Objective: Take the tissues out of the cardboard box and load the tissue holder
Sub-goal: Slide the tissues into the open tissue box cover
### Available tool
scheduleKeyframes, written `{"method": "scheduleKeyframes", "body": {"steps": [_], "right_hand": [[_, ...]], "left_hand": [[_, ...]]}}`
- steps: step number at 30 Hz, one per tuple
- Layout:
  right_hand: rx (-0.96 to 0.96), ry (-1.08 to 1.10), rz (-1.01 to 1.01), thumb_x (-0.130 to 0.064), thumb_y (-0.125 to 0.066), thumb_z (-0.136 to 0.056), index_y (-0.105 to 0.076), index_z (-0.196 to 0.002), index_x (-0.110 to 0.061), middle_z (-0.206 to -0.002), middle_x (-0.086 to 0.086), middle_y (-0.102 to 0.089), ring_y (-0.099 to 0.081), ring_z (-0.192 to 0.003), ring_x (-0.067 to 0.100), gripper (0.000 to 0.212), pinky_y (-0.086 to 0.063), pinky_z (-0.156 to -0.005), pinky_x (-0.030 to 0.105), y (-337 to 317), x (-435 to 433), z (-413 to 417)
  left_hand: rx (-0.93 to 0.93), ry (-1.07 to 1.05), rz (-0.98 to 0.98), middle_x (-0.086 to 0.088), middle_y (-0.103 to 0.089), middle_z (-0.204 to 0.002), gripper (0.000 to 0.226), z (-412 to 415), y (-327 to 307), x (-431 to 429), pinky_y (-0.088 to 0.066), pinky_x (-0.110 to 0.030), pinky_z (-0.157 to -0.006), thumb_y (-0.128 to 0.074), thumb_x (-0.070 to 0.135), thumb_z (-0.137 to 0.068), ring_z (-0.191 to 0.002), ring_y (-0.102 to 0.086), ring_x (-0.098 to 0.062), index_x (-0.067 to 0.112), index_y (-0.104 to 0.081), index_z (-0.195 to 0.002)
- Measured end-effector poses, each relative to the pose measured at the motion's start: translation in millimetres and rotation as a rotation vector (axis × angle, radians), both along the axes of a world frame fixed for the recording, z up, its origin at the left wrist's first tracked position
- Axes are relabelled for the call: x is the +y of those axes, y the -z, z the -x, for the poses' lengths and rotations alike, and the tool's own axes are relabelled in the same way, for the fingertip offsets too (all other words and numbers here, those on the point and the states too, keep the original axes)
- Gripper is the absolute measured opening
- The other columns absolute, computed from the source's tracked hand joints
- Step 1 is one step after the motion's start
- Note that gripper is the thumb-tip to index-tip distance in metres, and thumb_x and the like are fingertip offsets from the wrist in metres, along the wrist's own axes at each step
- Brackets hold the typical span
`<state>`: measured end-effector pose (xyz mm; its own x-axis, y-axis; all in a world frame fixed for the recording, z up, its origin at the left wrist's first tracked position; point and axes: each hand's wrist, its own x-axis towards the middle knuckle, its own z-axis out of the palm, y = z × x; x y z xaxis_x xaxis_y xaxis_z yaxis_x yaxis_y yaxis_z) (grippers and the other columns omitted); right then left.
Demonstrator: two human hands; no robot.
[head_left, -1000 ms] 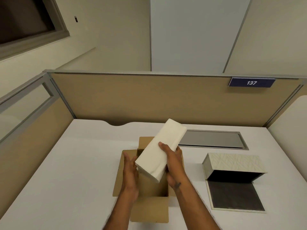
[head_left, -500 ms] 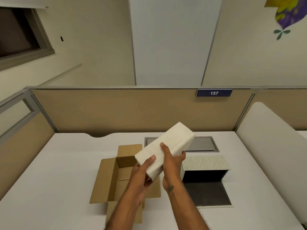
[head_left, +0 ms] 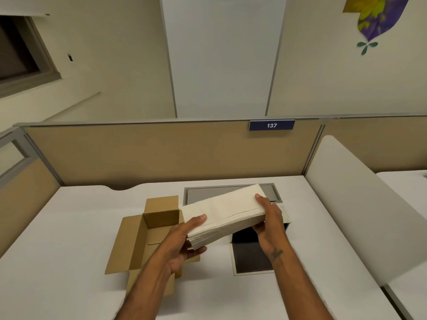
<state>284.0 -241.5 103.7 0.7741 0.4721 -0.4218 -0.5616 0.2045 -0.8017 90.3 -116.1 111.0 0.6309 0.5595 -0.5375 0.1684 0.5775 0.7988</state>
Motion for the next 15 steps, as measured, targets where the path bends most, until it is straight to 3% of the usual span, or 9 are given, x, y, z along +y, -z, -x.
{"method": "scheduleKeyframes", "body": {"steps": [2, 4, 10, 15], "right_hand": [[-0.04, -0.112, 0.012, -0.035, -0.08, -0.07, -0.064, -0.117, -0.017, -0.125, 0.015, -0.064, -0.06, -0.11, 0.025, 0.053, -0.055, -0.082, 0.037, -2, -18, -7], [-0.087, -0.19, 0.062, -0.035, -0.08, -0.071, -0.067, -0.105, -0.019, -0.119, 0.014, -0.067, -0.061, -0.111, 0.026, 0.039, -0.056, -0.076, 0.034, -3, -35, -12], [-0.168, -0.201, 0.222, -0.035, -0.074, -0.08, -0.059, -0.121, -0.015, -0.117, 0.014, -0.066, -0.063, -0.108, 0.029, 0.048, -0.058, -0.073, 0.03, 7, -80, -28], [-0.145, -0.212, 0.298, -0.035, -0.072, -0.083, -0.058, -0.124, -0.011, -0.117, 0.015, -0.066, -0.063, -0.107, 0.03, 0.05, -0.057, -0.073, 0.03, 27, -109, -48]], "left_hand": [[0.009, -0.012, 0.001, -0.016, -0.071, -0.096, 0.072, -3, 1, 2, -0.059, -0.035, -0.064, -0.093, 0.045, -0.043, -0.088, -0.067, -0.028, 0.01, -0.07, -0.102], [0.016, -0.008, 0.005, -0.017, -0.07, -0.101, 0.074, -7, 3, 4, -0.06, -0.035, -0.066, -0.094, 0.045, -0.041, -0.093, -0.067, -0.029, 0.01, -0.07, -0.102], [-0.013, 0.037, 0.053, -0.017, -0.066, -0.11, 0.072, -31, 19, -4, -0.062, -0.033, -0.067, -0.091, 0.042, -0.047, -0.103, -0.064, -0.03, 0.013, -0.063, -0.107], [-0.026, 0.057, 0.131, -0.018, -0.064, -0.114, 0.048, -55, 50, -27, -0.062, -0.035, -0.071, -0.081, 0.031, -0.072, -0.106, -0.063, -0.031, 0.013, -0.059, -0.11]]}}
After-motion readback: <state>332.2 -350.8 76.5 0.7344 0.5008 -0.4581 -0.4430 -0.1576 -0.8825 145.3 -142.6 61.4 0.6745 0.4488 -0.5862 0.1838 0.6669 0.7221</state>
